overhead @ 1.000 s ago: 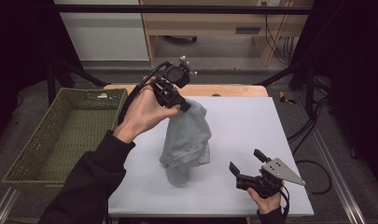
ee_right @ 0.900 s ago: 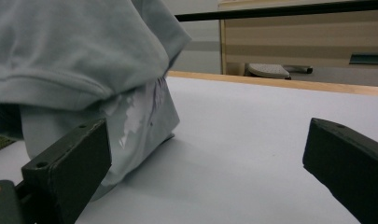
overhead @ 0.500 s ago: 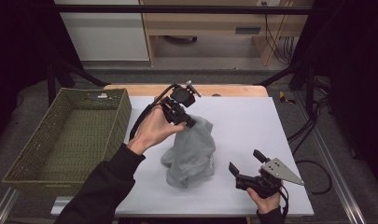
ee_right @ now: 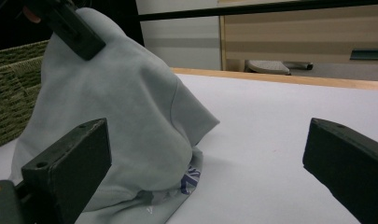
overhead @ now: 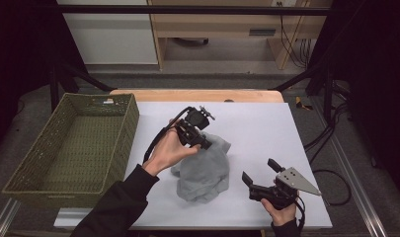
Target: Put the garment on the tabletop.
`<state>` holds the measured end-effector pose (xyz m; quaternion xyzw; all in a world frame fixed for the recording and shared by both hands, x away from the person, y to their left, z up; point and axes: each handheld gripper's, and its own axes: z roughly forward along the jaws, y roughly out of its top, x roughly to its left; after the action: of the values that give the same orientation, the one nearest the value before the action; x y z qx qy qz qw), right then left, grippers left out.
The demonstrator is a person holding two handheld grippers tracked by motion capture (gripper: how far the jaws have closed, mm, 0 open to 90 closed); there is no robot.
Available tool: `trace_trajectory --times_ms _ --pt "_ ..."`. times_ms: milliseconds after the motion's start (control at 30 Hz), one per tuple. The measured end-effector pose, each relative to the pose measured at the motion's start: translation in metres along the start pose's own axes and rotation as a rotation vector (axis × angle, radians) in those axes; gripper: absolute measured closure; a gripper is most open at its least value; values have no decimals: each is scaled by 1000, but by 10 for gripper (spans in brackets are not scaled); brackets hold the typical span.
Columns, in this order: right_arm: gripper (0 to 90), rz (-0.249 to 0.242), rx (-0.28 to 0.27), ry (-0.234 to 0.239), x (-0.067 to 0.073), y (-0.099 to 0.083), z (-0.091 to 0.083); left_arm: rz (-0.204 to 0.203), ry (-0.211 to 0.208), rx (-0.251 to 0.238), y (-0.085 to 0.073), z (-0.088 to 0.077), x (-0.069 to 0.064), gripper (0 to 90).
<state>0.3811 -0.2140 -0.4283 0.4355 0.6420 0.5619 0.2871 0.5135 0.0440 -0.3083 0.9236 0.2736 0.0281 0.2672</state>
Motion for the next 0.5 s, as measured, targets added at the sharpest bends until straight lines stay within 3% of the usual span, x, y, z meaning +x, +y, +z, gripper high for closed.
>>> trace_trajectory --times_ms 133,367,500 --pt "15 13 0 6 0 0 0 -9 -16 -5 -5 8 -1 843" --pt "15 11 11 4 -1 -1 1 7 -9 28 -11 26 -4 805" --pt "15 8 8 6 -1 -2 1 22 3 5 -12 25 -6 644"
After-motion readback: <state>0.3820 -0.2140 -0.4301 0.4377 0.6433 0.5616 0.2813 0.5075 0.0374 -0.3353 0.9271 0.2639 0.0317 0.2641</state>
